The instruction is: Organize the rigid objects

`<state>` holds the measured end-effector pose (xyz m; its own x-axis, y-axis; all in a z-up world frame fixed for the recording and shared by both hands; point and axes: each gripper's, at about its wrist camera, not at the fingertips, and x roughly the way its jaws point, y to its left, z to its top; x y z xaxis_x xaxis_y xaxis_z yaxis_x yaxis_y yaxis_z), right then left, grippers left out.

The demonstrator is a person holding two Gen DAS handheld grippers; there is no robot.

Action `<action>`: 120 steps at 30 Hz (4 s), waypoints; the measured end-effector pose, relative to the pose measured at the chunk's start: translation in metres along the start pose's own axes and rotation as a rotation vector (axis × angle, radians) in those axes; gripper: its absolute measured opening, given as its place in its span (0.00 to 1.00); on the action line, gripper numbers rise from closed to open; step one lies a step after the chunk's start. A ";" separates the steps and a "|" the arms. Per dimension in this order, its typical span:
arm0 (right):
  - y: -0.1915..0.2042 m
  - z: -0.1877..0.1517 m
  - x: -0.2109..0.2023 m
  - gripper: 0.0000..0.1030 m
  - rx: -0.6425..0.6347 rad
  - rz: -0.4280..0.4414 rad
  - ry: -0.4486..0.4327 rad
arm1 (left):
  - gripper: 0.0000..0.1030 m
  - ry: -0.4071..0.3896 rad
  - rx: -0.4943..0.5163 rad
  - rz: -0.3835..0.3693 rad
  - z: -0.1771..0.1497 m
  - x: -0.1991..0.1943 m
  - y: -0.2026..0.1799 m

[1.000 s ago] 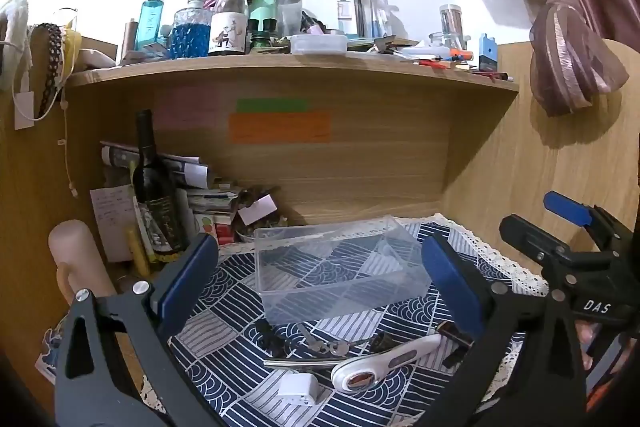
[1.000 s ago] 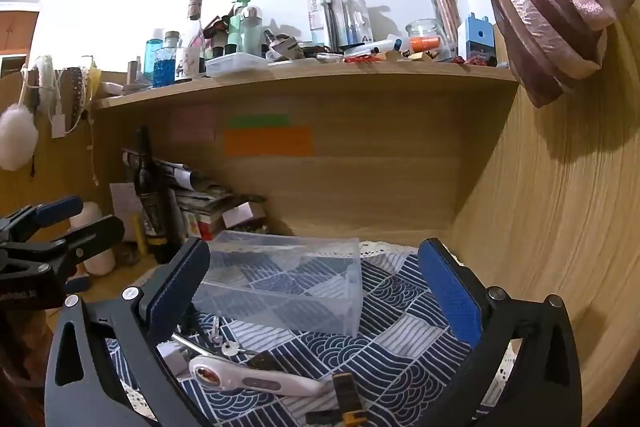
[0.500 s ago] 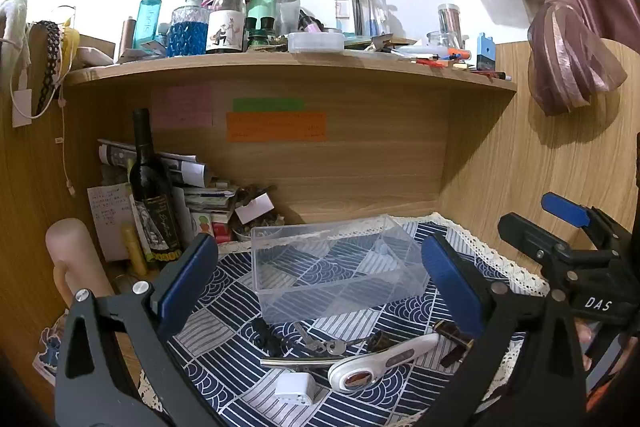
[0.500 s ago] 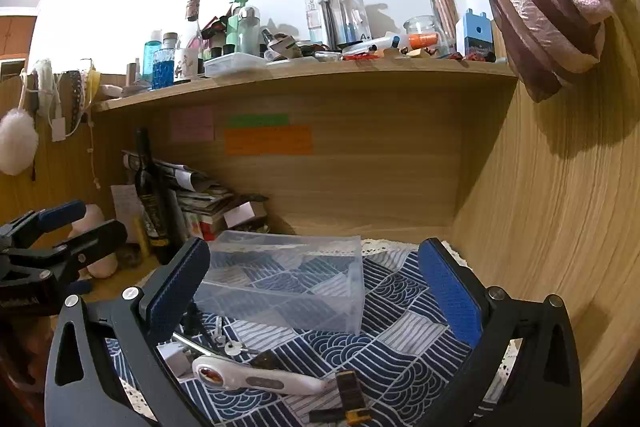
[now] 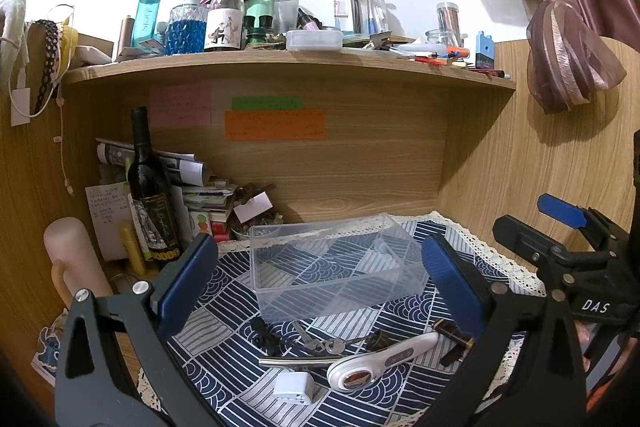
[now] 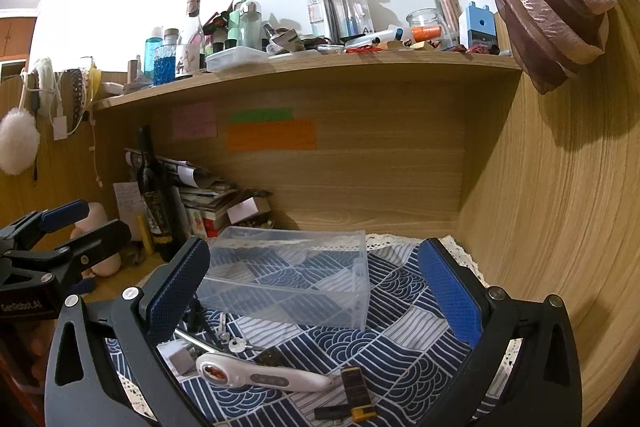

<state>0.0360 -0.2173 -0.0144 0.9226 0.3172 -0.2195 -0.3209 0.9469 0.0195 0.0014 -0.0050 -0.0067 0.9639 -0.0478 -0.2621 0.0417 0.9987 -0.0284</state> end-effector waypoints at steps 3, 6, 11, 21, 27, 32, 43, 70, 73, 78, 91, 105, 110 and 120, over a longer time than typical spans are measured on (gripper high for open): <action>0.000 0.000 0.000 1.00 0.000 -0.001 0.000 | 1.00 0.001 -0.001 0.001 0.000 0.000 0.000; 0.000 0.000 0.001 1.00 -0.002 -0.001 0.003 | 1.00 0.006 -0.005 -0.002 -0.001 0.001 0.000; 0.002 0.000 0.002 1.00 -0.004 -0.003 0.003 | 1.00 0.007 -0.005 -0.005 -0.001 0.002 0.001; 0.001 0.001 0.001 1.00 -0.002 -0.005 -0.007 | 1.00 0.005 -0.005 -0.007 -0.001 0.001 0.002; 0.001 0.001 0.000 1.00 -0.005 -0.001 -0.007 | 1.00 0.006 -0.006 -0.008 -0.001 0.001 0.002; 0.002 0.001 0.000 1.00 -0.006 0.003 -0.006 | 1.00 0.005 -0.006 -0.007 -0.001 0.001 0.001; 0.004 0.001 0.000 1.00 -0.014 0.011 -0.005 | 1.00 0.011 -0.007 -0.015 -0.001 0.001 -0.001; -0.047 -0.072 0.066 0.77 0.026 -0.038 0.354 | 0.55 0.416 -0.116 0.065 -0.068 0.090 0.077; -0.050 -0.083 0.070 0.71 0.042 -0.027 0.407 | 0.51 0.515 -0.122 0.052 -0.091 0.108 0.079; -0.050 -0.103 0.070 0.69 0.055 -0.010 0.462 | 0.49 0.607 -0.144 0.043 -0.112 0.126 0.081; -0.050 -0.125 0.088 0.59 0.050 -0.023 0.547 | 0.34 0.697 -0.170 0.055 -0.118 0.176 0.080; -0.059 -0.112 0.093 0.21 0.047 -0.052 0.519 | 0.23 0.565 -0.194 0.073 -0.099 0.134 0.094; -0.057 -0.079 0.087 0.21 0.032 -0.053 0.426 | 0.23 0.476 -0.169 0.062 -0.069 0.111 0.091; -0.033 -0.009 0.094 0.21 -0.041 -0.026 0.227 | 0.23 0.317 -0.136 0.022 -0.007 0.106 0.075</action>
<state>0.1316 -0.2192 -0.0450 0.8603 0.2685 -0.4334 -0.3105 0.9502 -0.0277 0.1044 0.0644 -0.0433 0.8334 -0.0503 -0.5503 -0.0343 0.9892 -0.1424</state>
